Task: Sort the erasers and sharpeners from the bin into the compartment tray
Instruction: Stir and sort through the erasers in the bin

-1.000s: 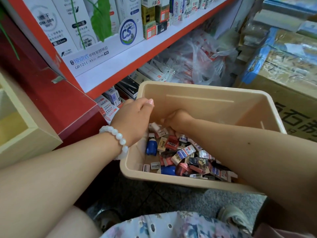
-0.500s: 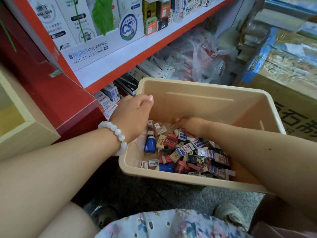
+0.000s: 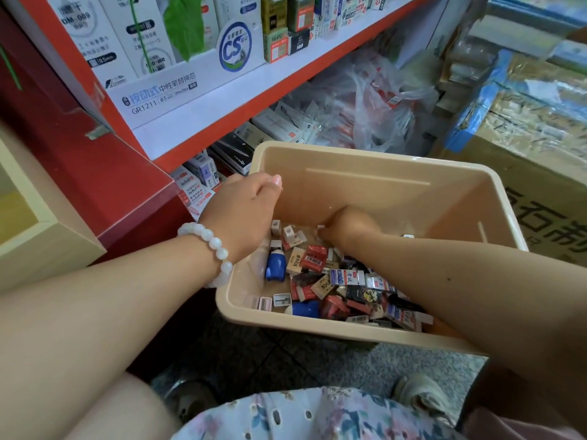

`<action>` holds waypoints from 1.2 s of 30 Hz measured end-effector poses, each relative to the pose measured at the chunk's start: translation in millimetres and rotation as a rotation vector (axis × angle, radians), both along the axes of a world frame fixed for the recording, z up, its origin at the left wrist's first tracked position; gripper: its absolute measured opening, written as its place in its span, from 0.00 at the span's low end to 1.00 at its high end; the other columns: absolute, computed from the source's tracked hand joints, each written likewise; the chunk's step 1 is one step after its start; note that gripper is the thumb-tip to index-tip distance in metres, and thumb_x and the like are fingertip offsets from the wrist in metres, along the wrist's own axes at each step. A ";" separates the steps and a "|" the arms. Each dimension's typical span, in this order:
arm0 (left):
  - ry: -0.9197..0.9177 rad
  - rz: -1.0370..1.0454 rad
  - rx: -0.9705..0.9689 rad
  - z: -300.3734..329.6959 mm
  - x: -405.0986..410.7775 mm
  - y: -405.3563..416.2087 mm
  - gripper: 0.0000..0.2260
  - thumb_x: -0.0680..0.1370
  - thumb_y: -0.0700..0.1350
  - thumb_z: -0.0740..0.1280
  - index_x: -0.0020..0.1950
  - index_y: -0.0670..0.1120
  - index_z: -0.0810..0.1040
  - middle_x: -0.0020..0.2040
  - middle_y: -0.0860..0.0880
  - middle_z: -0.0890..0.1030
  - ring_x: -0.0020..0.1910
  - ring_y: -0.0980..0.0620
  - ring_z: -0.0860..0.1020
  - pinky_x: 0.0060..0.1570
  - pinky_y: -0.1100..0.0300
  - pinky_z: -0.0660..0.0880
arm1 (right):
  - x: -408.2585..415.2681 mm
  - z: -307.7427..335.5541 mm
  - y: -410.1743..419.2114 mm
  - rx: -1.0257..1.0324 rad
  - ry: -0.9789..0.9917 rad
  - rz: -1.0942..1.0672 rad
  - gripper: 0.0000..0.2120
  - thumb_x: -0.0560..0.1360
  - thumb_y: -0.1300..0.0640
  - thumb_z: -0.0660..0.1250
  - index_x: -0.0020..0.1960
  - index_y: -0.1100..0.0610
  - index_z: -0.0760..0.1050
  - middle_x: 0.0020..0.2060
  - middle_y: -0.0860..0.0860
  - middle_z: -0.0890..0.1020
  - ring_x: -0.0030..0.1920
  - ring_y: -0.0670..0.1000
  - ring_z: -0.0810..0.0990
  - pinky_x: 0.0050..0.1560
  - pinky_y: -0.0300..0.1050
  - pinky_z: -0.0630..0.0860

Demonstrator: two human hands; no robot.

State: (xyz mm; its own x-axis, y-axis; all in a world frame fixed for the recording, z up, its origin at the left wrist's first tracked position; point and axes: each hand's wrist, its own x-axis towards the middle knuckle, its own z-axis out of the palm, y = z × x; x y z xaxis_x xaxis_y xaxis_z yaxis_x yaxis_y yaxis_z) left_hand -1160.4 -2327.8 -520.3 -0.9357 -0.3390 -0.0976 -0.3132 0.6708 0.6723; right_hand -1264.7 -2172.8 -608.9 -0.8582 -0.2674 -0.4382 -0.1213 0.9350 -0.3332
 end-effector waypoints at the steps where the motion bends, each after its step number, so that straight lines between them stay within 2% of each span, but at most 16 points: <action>1: -0.003 0.001 -0.001 0.3 -0.2 0.0 0.18 0.82 0.53 0.51 0.55 0.46 0.78 0.56 0.47 0.73 0.52 0.51 0.71 0.49 0.59 0.62 | 0.9 -3.6 -2.8 -0.006 -0.008 -0.016 0.11 0.73 0.46 0.67 0.46 0.53 0.79 0.40 0.51 0.81 0.41 0.52 0.80 0.45 0.47 0.79; 4: -0.001 0.001 -0.001 0.7 -0.3 0.5 0.18 0.82 0.53 0.51 0.55 0.46 0.78 0.56 0.46 0.73 0.52 0.51 0.70 0.49 0.60 0.61 | 0.0 -5.5 -8.3 -0.035 -0.041 -0.070 0.08 0.73 0.48 0.67 0.46 0.53 0.76 0.40 0.50 0.80 0.42 0.52 0.80 0.44 0.47 0.78; 8: -0.013 -0.005 -0.004 0.9 0.0 -0.1 0.19 0.82 0.53 0.50 0.55 0.47 0.78 0.57 0.46 0.73 0.53 0.51 0.70 0.49 0.60 0.61 | -2.0 4.5 -17.0 -0.098 -0.125 -0.050 0.06 0.73 0.53 0.68 0.49 0.52 0.74 0.44 0.49 0.77 0.48 0.51 0.77 0.53 0.46 0.76; 9: -0.020 -0.007 0.002 0.9 0.1 -0.1 0.19 0.82 0.53 0.50 0.55 0.48 0.78 0.57 0.47 0.73 0.53 0.51 0.70 0.50 0.59 0.61 | -2.0 8.4 -18.5 -0.132 -0.168 -0.077 0.06 0.73 0.55 0.68 0.49 0.54 0.75 0.44 0.51 0.77 0.46 0.51 0.77 0.50 0.45 0.77; 10: -0.025 -0.007 0.007 1.3 0.0 0.2 0.19 0.82 0.53 0.50 0.56 0.48 0.78 0.58 0.47 0.73 0.53 0.51 0.70 0.50 0.59 0.62 | -0.9 14.7 -19.6 -0.186 -0.233 -0.134 0.05 0.73 0.56 0.68 0.48 0.56 0.76 0.41 0.52 0.77 0.40 0.51 0.77 0.42 0.43 0.76; 12: -0.028 -0.007 0.004 1.8 -0.5 0.3 0.18 0.82 0.53 0.50 0.56 0.48 0.77 0.58 0.47 0.73 0.53 0.51 0.71 0.50 0.59 0.62 | 0.3 27.5 -23.1 -0.268 -0.350 -0.210 0.06 0.72 0.56 0.70 0.41 0.57 0.76 0.31 0.51 0.75 0.28 0.48 0.71 0.28 0.39 0.70; 13: -0.030 -0.006 0.002 1.9 -0.6 0.4 0.18 0.82 0.53 0.50 0.56 0.48 0.77 0.58 0.46 0.73 0.53 0.50 0.71 0.50 0.59 0.63 | 1.3 31.3 -25.8 -0.273 -0.370 -0.180 0.07 0.72 0.55 0.70 0.38 0.57 0.76 0.27 0.50 0.73 0.24 0.47 0.67 0.24 0.37 0.66; 16: -0.029 -0.004 0.006 2.4 0.4 1.4 0.18 0.82 0.53 0.50 0.56 0.49 0.77 0.57 0.46 0.73 0.54 0.50 0.72 0.50 0.58 0.64 | 5.4 37.6 -35.1 -0.281 -0.376 -0.045 0.10 0.75 0.55 0.67 0.37 0.58 0.74 0.24 0.49 0.70 0.17 0.45 0.63 0.18 0.32 0.61; 18: -0.023 0.000 0.012 2.9 1.3 1.5 0.18 0.82 0.53 0.50 0.56 0.48 0.78 0.56 0.47 0.73 0.54 0.50 0.71 0.50 0.58 0.63 | 3.6 36.6 -36.6 -0.233 -0.330 0.014 0.12 0.77 0.55 0.65 0.36 0.58 0.71 0.27 0.50 0.70 0.19 0.44 0.66 0.16 0.34 0.63; 20: -0.027 -0.002 0.010 2.8 1.3 0.7 0.18 0.82 0.53 0.50 0.56 0.48 0.78 0.57 0.47 0.73 0.55 0.50 0.71 0.50 0.59 0.62 | 1.0 32.0 -33.8 -0.140 -0.257 0.110 0.09 0.77 0.54 0.64 0.42 0.58 0.75 0.33 0.50 0.74 0.29 0.46 0.71 0.27 0.35 0.71; 22: -0.031 -0.012 0.001 2.3 0.4 0.3 0.18 0.82 0.53 0.50 0.57 0.49 0.77 0.58 0.46 0.73 0.55 0.50 0.71 0.50 0.59 0.62 | -0.7 24.8 -29.7 -0.055 -0.227 0.208 0.13 0.78 0.56 0.62 0.59 0.59 0.77 0.50 0.53 0.80 0.45 0.50 0.77 0.47 0.41 0.76; 23: -0.033 -0.013 -0.003 2.2 -0.3 0.1 0.18 0.82 0.53 0.50 0.57 0.49 0.77 0.58 0.46 0.73 0.56 0.50 0.70 0.50 0.59 0.62 | -0.6 21.1 -29.1 -0.016 -0.215 0.250 0.15 0.79 0.57 0.61 0.64 0.57 0.75 0.58 0.53 0.79 0.53 0.52 0.77 0.55 0.43 0.74; 25: -0.038 -0.010 -0.007 1.7 -0.8 -0.5 0.18 0.82 0.54 0.50 0.58 0.50 0.77 0.58 0.46 0.73 0.56 0.50 0.70 0.50 0.59 0.62 | 1.2 14.8 -29.7 0.004 -0.163 0.313 0.16 0.79 0.59 0.60 0.66 0.54 0.75 0.62 0.51 0.77 0.58 0.53 0.76 0.58 0.42 0.72; 29: -0.032 -0.013 0.004 0.8 -0.7 -0.5 0.18 0.82 0.54 0.50 0.58 0.50 0.77 0.59 0.46 0.73 0.54 0.52 0.69 0.50 0.59 0.62 | -1.0 6.4 -34.5 0.010 -0.109 0.336 0.14 0.79 0.55 0.62 0.63 0.52 0.77 0.57 0.51 0.79 0.52 0.52 0.77 0.53 0.43 0.73; 32: -0.031 -0.006 0.011 0.5 -1.1 -0.6 0.18 0.82 0.53 0.50 0.57 0.50 0.77 0.59 0.46 0.73 0.53 0.51 0.70 0.50 0.60 0.61 | -0.7 4.8 -37.4 -0.033 -0.176 0.304 0.14 0.80 0.55 0.59 0.62 0.58 0.77 0.49 0.53 0.80 0.42 0.49 0.75 0.47 0.42 0.73; 36: -0.027 -0.004 0.013 -1.2 -2.1 -1.7 0.17 0.82 0.54 0.51 0.57 0.51 0.78 0.59 0.46 0.73 0.55 0.50 0.72 0.51 0.59 0.63 | 0.4 9.6 -39.4 -0.124 -0.370 0.149 0.09 0.79 0.58 0.60 0.46 0.61 0.76 0.35 0.51 0.75 0.30 0.47 0.70 0.32 0.38 0.69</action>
